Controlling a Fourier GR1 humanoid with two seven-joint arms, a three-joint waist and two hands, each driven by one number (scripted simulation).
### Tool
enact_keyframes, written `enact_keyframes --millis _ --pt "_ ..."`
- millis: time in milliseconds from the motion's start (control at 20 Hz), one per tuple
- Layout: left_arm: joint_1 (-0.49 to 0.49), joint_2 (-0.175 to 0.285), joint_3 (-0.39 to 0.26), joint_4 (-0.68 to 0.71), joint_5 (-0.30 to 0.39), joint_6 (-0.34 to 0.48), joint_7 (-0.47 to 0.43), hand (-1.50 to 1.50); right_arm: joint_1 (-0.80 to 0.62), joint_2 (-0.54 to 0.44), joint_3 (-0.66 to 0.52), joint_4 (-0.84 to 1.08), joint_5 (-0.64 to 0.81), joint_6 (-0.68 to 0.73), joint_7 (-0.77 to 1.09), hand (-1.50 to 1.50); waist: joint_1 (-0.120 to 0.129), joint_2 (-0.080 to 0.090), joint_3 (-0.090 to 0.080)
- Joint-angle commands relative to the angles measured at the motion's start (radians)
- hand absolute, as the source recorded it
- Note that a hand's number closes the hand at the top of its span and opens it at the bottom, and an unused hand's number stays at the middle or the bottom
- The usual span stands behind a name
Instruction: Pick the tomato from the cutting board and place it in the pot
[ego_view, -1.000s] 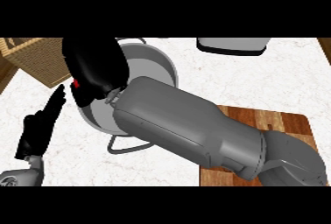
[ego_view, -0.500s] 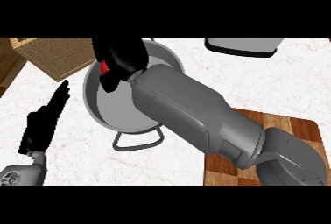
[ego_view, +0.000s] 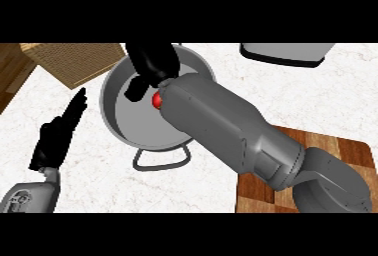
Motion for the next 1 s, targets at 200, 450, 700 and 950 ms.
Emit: enact_keyframes --millis 200,450,700,950 --pt "0.01 0.001 0.005 0.006 0.003 -0.003 -0.01 0.0 0.035 0.0 -0.18 -0.083 -0.178 -0.179 -0.221 -1.5 -0.006 -0.002 0.004" --pt "-0.003 0.013 0.019 0.005 0.006 -0.007 0.003 0.0 0.061 0.0 -0.227 -0.092 -0.321 -0.136 -0.314 -1.5 -0.022 -0.01 0.003" --pt "0.079 0.005 0.027 -0.026 0.003 0.007 -0.017 0.0 0.117 0.0 -0.235 -0.085 -0.446 -0.027 -0.402 -1.5 -0.069 -0.028 0.003" --pt "0.092 0.028 0.082 -0.014 0.033 -0.002 -0.018 0.0 0.138 0.0 -0.292 0.017 -0.494 0.113 -0.554 -1.5 -0.111 -0.033 0.004"
